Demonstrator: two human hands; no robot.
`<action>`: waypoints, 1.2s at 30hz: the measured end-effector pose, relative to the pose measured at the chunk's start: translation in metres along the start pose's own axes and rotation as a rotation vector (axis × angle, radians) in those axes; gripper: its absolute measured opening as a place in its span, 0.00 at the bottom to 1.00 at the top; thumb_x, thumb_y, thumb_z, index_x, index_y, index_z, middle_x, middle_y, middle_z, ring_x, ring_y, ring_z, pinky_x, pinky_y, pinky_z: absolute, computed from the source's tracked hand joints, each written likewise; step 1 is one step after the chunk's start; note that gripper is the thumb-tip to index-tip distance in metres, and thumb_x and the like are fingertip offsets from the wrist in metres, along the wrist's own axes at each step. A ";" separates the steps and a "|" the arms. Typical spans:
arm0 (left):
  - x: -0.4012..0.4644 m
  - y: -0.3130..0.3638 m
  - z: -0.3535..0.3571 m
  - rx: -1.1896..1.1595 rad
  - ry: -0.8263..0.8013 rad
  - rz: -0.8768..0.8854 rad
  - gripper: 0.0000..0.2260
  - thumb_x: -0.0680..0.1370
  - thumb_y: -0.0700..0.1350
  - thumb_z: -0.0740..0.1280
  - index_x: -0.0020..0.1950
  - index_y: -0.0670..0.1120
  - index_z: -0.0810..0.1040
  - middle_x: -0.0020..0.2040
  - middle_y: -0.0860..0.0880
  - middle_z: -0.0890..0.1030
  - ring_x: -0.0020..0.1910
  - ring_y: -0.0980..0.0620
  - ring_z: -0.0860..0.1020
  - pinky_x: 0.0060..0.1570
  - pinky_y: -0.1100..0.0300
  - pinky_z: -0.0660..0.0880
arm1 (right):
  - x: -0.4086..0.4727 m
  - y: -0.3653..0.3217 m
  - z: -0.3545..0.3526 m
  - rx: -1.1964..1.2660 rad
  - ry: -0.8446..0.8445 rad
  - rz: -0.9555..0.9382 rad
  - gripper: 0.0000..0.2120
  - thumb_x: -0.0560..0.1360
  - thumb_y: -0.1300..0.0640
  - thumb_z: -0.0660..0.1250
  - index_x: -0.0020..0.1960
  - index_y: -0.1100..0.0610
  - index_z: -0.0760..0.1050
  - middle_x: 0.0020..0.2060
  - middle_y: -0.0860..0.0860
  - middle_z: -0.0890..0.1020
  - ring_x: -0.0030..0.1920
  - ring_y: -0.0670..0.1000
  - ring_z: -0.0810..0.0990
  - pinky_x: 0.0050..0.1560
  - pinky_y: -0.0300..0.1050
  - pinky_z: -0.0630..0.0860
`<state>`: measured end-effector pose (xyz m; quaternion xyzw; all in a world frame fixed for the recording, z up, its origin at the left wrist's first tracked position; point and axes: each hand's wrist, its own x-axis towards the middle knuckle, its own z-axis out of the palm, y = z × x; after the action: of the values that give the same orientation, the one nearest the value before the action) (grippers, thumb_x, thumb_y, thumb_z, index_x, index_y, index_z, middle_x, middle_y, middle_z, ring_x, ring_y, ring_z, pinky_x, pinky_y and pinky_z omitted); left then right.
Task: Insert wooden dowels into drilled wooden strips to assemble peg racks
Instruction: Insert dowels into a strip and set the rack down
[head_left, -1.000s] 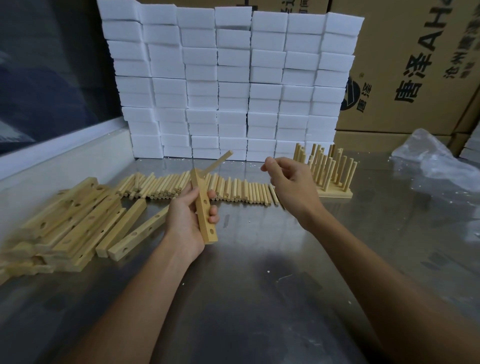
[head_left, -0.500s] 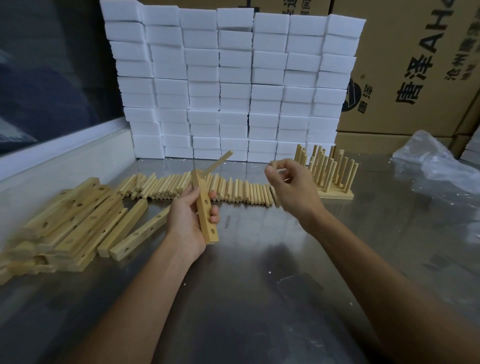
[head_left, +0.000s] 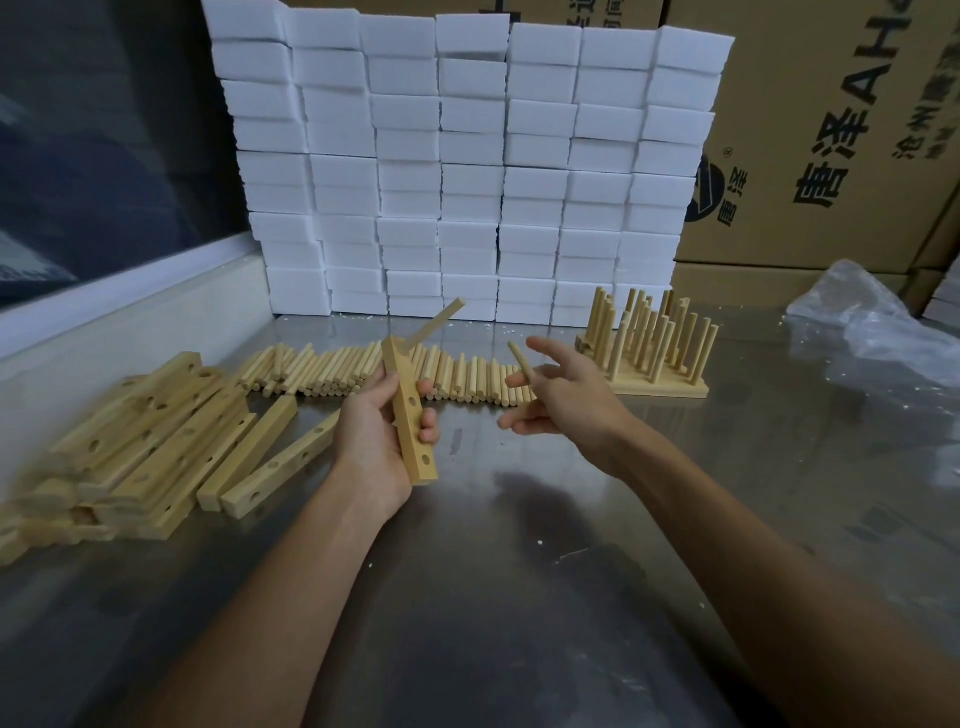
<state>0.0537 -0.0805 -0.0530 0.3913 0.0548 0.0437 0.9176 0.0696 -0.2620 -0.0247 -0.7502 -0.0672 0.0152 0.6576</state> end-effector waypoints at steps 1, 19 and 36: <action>0.000 0.000 0.000 0.000 -0.001 -0.002 0.11 0.83 0.42 0.59 0.63 0.47 0.75 0.37 0.46 0.80 0.25 0.53 0.72 0.22 0.64 0.68 | 0.001 0.000 0.001 -0.042 0.001 0.000 0.23 0.83 0.68 0.53 0.75 0.52 0.62 0.52 0.55 0.75 0.31 0.50 0.83 0.37 0.42 0.82; 0.001 -0.001 0.001 0.008 0.000 0.008 0.11 0.83 0.42 0.58 0.62 0.47 0.76 0.35 0.47 0.79 0.24 0.53 0.72 0.22 0.63 0.67 | -0.004 0.000 0.013 -0.523 0.107 -0.405 0.09 0.82 0.56 0.61 0.60 0.52 0.77 0.39 0.51 0.82 0.35 0.50 0.80 0.42 0.53 0.81; -0.009 -0.002 0.010 0.099 -0.110 0.008 0.10 0.83 0.42 0.60 0.57 0.47 0.81 0.37 0.47 0.81 0.31 0.53 0.77 0.31 0.61 0.73 | -0.010 0.000 0.034 -0.685 0.006 -0.580 0.03 0.75 0.59 0.72 0.47 0.58 0.83 0.45 0.45 0.86 0.33 0.31 0.75 0.37 0.25 0.69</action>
<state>0.0467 -0.0901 -0.0467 0.4382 0.0047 0.0228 0.8986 0.0558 -0.2297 -0.0296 -0.8749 -0.2740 -0.1950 0.3486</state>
